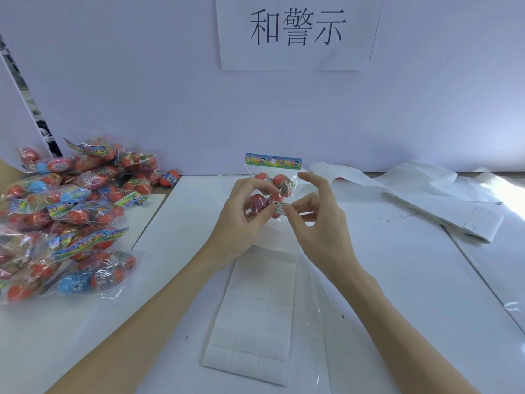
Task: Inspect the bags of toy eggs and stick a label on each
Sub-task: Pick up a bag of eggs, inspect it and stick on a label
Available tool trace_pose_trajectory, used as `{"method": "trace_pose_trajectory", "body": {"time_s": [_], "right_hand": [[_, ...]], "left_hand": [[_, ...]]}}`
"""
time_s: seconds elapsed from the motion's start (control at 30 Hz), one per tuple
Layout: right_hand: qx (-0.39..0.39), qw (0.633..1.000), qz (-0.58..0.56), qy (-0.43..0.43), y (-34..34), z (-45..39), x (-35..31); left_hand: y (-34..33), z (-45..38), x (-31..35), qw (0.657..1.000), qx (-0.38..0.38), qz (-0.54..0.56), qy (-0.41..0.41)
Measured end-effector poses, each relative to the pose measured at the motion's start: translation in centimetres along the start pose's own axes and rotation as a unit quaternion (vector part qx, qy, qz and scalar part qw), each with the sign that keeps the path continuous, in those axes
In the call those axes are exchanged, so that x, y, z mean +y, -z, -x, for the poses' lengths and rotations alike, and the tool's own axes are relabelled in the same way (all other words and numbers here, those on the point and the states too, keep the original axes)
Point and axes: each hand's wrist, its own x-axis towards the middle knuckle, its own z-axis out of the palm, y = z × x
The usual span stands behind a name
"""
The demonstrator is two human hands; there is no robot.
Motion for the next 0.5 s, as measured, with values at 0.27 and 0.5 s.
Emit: {"method": "trace_pose_trajectory", "body": {"time_s": [0.27, 0.5], "right_hand": [[0.044, 0.997, 0.022, -0.063, 0.3, -0.3, -0.2], [-0.011, 0.974, -0.158, -0.160, -0.1, -0.4, -0.3]], "left_hand": [[0.4, -0.3, 0.4, 0.999, 0.023, -0.010, -0.025], [-0.1, 0.1, 1.2, 0.999, -0.013, 0.024, -0.025]]}}
